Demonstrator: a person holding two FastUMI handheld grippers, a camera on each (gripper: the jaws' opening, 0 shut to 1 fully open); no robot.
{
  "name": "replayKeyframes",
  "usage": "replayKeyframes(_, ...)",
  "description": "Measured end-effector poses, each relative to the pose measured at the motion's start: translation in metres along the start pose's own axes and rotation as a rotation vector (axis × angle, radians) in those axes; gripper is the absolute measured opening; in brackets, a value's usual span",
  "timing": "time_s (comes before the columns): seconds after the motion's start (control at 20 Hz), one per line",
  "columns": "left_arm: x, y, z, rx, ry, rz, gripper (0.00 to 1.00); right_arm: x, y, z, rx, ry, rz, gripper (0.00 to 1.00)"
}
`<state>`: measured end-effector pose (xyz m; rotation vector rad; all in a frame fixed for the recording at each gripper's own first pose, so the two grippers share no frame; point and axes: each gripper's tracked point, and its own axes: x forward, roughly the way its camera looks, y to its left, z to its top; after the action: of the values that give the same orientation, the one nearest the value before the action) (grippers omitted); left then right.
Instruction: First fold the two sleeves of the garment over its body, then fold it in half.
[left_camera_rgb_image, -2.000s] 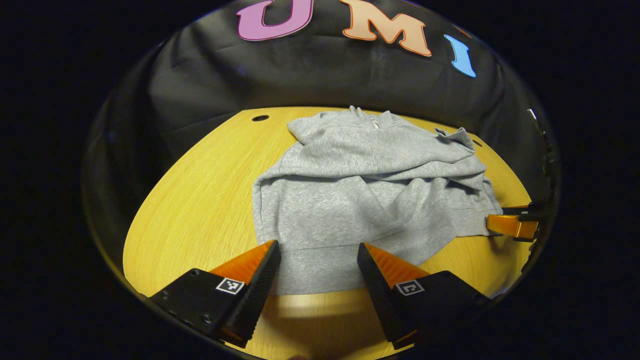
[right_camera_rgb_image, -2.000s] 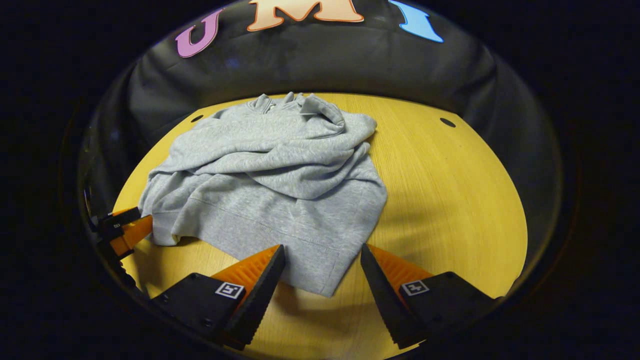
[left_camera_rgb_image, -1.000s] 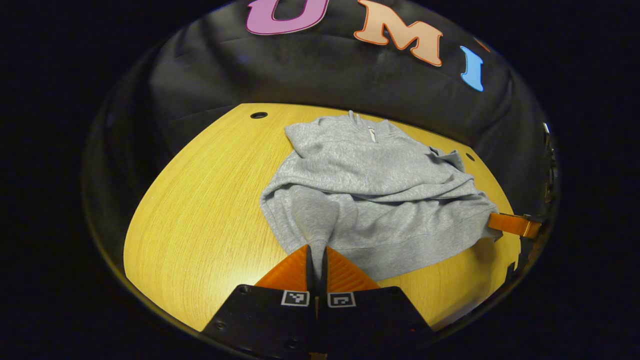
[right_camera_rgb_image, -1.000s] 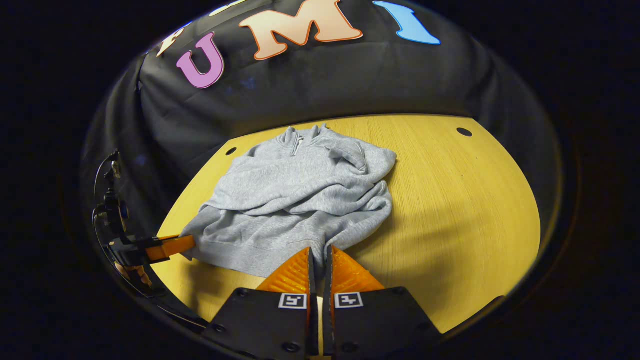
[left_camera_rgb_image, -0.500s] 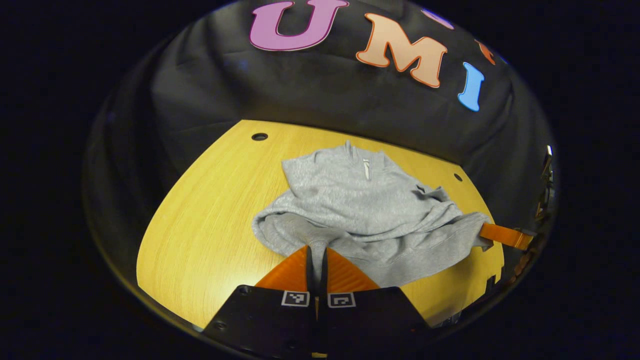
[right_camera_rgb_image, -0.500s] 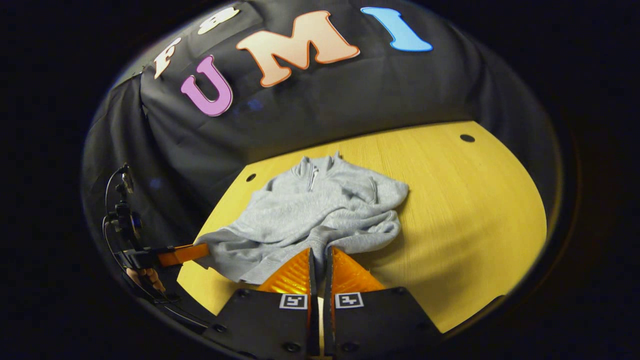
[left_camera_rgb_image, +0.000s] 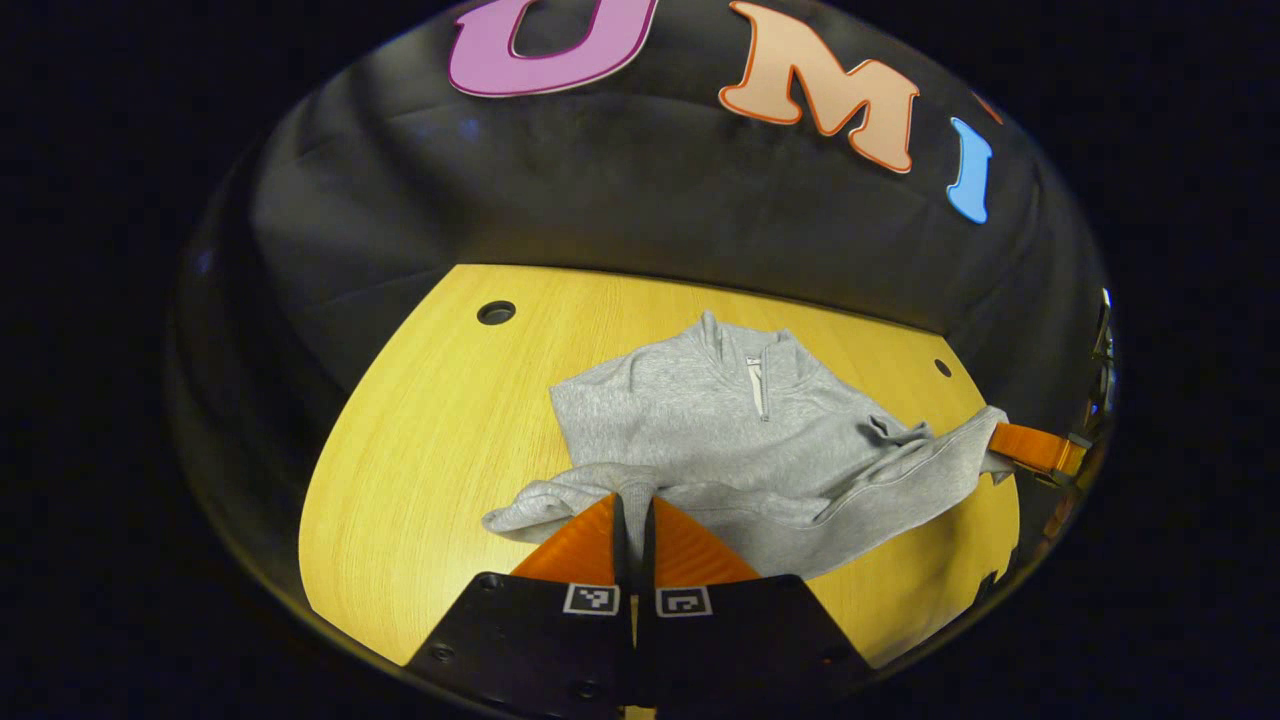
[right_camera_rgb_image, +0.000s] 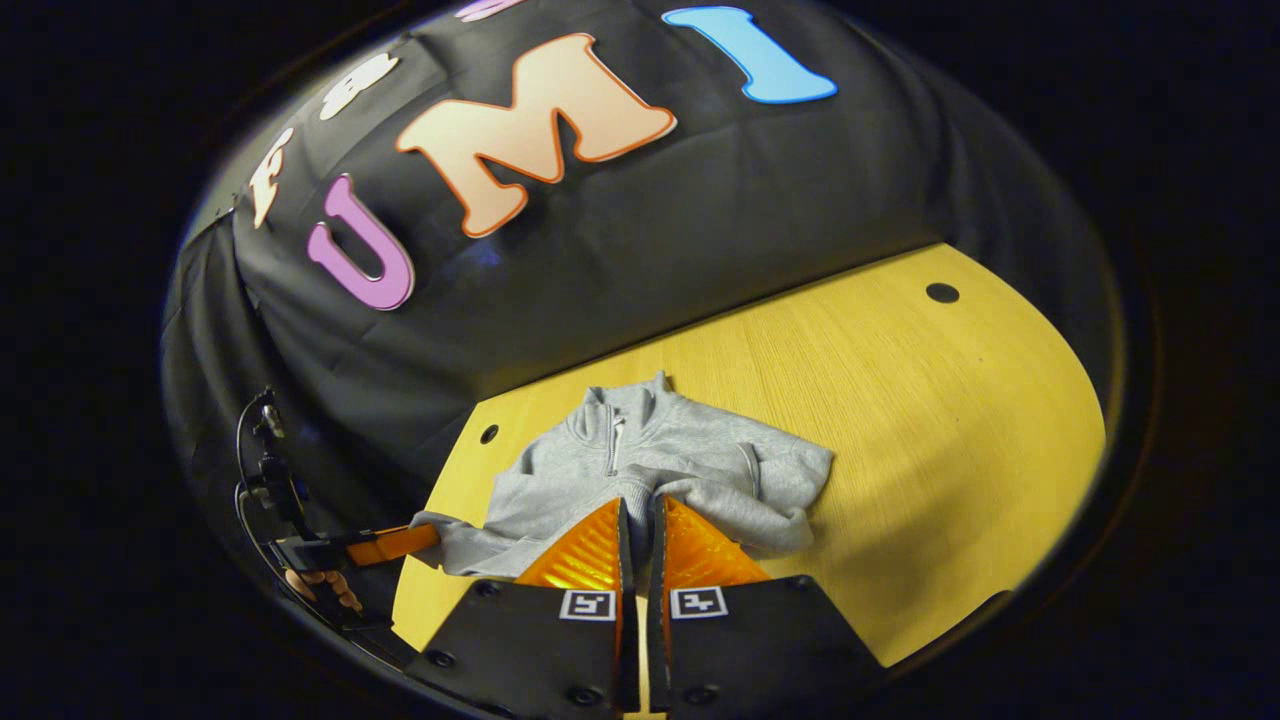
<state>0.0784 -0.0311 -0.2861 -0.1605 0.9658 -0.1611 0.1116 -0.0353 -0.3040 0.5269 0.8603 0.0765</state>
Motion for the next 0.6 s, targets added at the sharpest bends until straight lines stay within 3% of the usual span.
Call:
replayKeyframes(0.45, 0.065, 0.005, -0.018, 0.039, 0.237, 0.010, 0.02, 0.083, -0.044, -0.014, 0.107, 0.109, -0.166, 0.06)
replayKeyframes(0.5, 0.066, 0.008, -0.012, 0.041, 0.224, 0.024, 0.04, 0.085, -0.045, -0.010, 0.122, 0.096, -0.175, 0.10)
replayKeyframes(0.55, 0.070, 0.011, -0.001, 0.044, 0.175, 0.046, 0.11, 0.084, -0.047, 0.001, 0.124, 0.058, -0.180, 0.15)
replayKeyframes(0.6, 0.067, 0.014, 0.018, 0.047, 0.100, 0.073, 0.18, 0.083, -0.048, 0.015, 0.112, 0.000, -0.182, 0.26)
